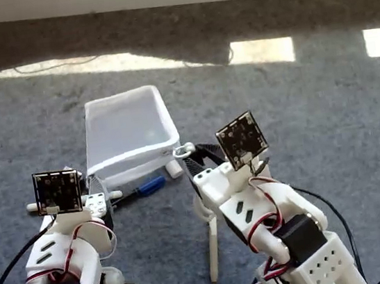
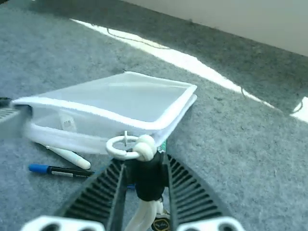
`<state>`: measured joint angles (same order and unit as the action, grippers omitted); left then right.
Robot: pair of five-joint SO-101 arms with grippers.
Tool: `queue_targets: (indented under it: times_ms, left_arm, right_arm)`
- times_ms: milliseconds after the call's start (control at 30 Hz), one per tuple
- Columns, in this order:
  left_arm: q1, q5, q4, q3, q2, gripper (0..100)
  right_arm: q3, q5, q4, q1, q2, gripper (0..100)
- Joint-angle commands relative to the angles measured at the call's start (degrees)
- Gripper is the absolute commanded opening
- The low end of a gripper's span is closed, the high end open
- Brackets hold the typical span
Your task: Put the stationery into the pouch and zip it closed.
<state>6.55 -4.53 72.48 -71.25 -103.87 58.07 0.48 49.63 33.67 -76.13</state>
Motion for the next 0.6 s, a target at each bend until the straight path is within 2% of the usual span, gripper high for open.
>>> queue_targets:
  times_ms: [0, 100, 400, 567]
  left_arm:
    - [0.66, -2.64, -1.41, -0.92, -0.66, 22]
    - [0.75, -3.43, -1.41, -1.36, -0.66, 27]
    - [0.66, -3.34, -2.99, -3.03, -0.57, 26]
    - [0.66, -3.25, -6.68, -5.32, -0.57, 12]
  right_arm:
    - [-6.64, -0.09, 0.31, 1.8, -1.19, 0.5]
    - [-8.22, -0.09, 0.13, 2.51, -1.01, 0.5]
    - [-9.01, -0.35, 0.4, 4.26, -1.19, 0.5]
    - [-9.01, -0.44, 0.4, 4.09, -1.27, 0.5]
